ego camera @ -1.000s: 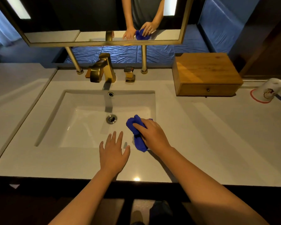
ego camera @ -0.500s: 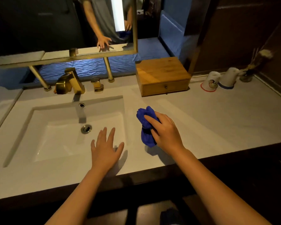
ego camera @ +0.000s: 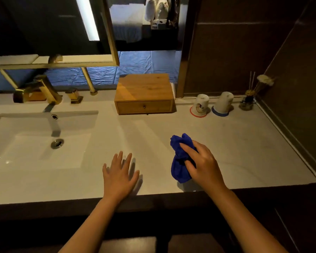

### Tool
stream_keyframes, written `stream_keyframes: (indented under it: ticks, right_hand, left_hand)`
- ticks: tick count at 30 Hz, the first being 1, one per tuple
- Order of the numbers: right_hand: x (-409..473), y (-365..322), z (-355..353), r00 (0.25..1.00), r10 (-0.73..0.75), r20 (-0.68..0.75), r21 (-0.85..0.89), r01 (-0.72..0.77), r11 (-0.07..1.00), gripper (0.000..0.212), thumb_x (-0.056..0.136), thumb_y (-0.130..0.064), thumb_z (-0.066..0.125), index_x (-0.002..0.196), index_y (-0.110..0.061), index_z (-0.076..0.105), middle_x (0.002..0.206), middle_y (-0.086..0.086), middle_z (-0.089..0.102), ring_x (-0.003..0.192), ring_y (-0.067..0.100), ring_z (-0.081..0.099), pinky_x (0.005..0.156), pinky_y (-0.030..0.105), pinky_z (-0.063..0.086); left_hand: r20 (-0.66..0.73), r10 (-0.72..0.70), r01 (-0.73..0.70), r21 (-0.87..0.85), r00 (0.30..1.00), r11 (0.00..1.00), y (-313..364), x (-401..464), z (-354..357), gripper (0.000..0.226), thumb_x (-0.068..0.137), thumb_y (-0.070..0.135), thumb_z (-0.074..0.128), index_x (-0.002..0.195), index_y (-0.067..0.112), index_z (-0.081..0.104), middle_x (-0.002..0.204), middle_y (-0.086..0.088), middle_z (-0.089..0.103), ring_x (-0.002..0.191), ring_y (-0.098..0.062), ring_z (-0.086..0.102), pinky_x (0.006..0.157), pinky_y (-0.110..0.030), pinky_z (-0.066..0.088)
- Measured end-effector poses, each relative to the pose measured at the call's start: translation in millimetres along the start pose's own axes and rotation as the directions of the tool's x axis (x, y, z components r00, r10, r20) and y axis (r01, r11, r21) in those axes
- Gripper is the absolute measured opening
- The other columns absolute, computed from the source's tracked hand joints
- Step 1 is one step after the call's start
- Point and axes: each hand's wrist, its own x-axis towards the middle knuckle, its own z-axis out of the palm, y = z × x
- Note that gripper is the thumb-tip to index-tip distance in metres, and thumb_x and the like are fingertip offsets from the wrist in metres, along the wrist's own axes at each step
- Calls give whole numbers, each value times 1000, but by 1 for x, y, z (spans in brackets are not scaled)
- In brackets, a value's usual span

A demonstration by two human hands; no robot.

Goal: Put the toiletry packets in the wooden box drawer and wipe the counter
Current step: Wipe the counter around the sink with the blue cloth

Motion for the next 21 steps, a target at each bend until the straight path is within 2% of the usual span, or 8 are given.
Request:
stream_keyframes:
  ticks: [4,9,14,16,21]
  right_hand:
    - [-19,52,-36,996,84,-3,-29,-84,996,51,72,7,69,120,-7,60,119,18,62,108,34,59,88,34,45]
    - [-32,90,-72,993,114,-36,-51,-115,992,54,69,9,72,120,-6,60,119,20,62,106,36,60,87,32,43]
    - [-38,120,-100,977,193,-87,-1,-193,981,55,72,7,70,124,-9,57,125,21,57,113,38,55,91,35,41]
    - [-37,134,-103,971,236,-37,42,-235,971,54,75,4,68,126,-11,56,129,19,55,116,35,53,93,35,41]
    - [-35,148,-66,942,230,244,93,-259,961,48,81,5,59,126,-10,56,131,15,54,118,30,52,97,26,35]
  left_hand:
    - [31,-48,48,-1,998,999,18,-8,22,78,77,68,15,147,35,16,160,-1,9,148,-21,3,115,-56,5]
    - [12,-68,67,47,998,997,19,-11,31,77,78,69,14,147,34,17,161,-1,9,148,-20,3,115,-56,4]
    - [-16,-67,68,51,998,996,20,-11,32,76,79,67,17,147,33,19,160,-2,11,148,-20,5,115,-56,6]
    - [-16,-71,72,51,997,996,20,-11,33,77,78,67,17,147,33,20,160,-2,12,148,-20,5,115,-56,6]
    - [-13,-73,74,54,997,996,20,-10,32,79,78,68,14,148,33,19,160,-1,10,148,-20,4,115,-56,5]
